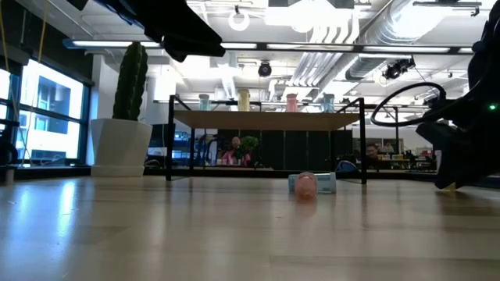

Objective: Pick and place medicine bottles onto shelf by color
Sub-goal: Put the yellow pill bottle on the shelf aligned with the other yellow pill bottle

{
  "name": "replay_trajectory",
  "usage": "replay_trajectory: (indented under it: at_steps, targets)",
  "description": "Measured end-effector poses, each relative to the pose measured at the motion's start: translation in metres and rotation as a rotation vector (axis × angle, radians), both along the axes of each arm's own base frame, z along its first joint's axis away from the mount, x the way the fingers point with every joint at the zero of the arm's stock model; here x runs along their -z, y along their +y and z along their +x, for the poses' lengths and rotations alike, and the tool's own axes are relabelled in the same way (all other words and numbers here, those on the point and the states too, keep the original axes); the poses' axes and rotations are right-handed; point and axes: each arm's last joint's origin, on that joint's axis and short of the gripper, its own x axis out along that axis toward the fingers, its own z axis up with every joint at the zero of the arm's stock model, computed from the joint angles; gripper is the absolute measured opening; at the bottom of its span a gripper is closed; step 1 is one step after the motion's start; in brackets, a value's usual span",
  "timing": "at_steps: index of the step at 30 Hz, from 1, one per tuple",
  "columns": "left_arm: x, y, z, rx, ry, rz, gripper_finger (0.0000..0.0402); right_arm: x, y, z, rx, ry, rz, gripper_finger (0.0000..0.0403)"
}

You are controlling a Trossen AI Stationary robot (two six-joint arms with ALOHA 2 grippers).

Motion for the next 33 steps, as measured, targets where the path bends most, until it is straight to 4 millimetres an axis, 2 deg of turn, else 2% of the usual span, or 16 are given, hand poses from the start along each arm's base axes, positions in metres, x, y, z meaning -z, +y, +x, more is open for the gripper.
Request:
replay_trajectory:
  at_steps: [6,11,17,24,33]
  targets:
    - [0.0,0.0,0.0,0.0,0.0,0.0,0.0149,0.0,0.003,0.005,-0.024,-0.041,0.017,0.0086]
    - [0.0,0.0,0.0,-0.009,-0.003,-0.017,0.0149,-0.005,0.01,0.018,-0.088,-0.103,0.065,0.0085]
    - [0.0,0.0,0.0,-0.025,-0.007,-0.047,0.0149,-0.028,0.025,0.045,-0.266,-0.147,0.107,0.0084]
    - [0.0,0.009,0.0,-0.074,-0.015,-0.087,0.0149,-0.056,0.038,0.074,-0.49,-0.237,0.071,0.0083]
    - [-0.002,0.03,0.001,-0.044,-0.015,-0.249,0.0149,-0.084,0.025,0.106,-0.751,-0.294,0.039,0.0083]
